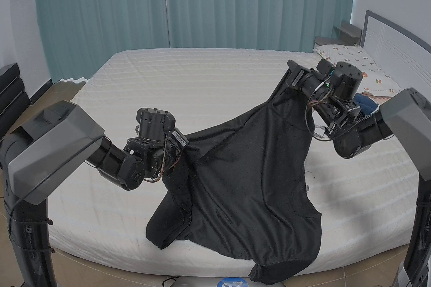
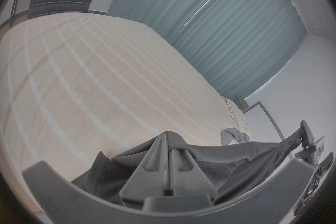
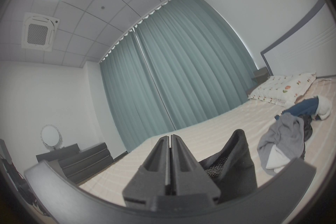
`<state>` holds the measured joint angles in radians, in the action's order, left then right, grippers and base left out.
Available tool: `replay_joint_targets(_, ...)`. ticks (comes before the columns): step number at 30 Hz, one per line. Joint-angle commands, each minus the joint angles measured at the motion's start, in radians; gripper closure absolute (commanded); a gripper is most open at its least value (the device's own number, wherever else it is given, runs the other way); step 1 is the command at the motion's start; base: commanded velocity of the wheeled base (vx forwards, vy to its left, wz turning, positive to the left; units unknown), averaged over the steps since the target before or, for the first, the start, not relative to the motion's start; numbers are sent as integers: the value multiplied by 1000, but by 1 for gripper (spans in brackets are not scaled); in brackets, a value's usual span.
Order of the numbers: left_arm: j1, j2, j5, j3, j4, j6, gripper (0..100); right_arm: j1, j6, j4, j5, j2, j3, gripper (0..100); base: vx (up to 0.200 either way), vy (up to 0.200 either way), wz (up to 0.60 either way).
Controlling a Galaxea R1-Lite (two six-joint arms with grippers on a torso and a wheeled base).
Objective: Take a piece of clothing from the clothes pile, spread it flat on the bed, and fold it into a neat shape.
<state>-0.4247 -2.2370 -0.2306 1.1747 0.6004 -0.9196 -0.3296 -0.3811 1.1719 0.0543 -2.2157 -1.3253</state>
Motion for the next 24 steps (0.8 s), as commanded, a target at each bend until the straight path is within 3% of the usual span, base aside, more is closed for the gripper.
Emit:
replay_joint_targets(1, 37, -108, 27, 13, 55, -4, 100, 18, -4, 9, 3, -131, -9, 100, 0, 0, 0)
replay_joint_targets(5, 38, -174, 30, 31, 102, -4, 100, 26, -5, 11, 4, -197, -12, 100, 0, 0, 0)
replay_joint_targets(6, 38, -190, 30, 40, 110, -5, 100, 26, -5, 11, 4, -214, -14, 0, 0, 0, 0)
replay_joint_targets(7, 40, -194, 30, 43, 113, -7, 0, 26, -5, 11, 4, -219, -14, 0, 0, 0, 0)
replay_joint_targets(15, 41, -265, 28, 99, 182, -45, 0, 38, -45, 14, 6, -305, 1, 0, 0, 0, 0)
replay_joint_targets(24, 106, -173, -18, 85, 177, 30, 0, 46, -48, -21, 16, -295, 100, 0, 0, 0, 0)
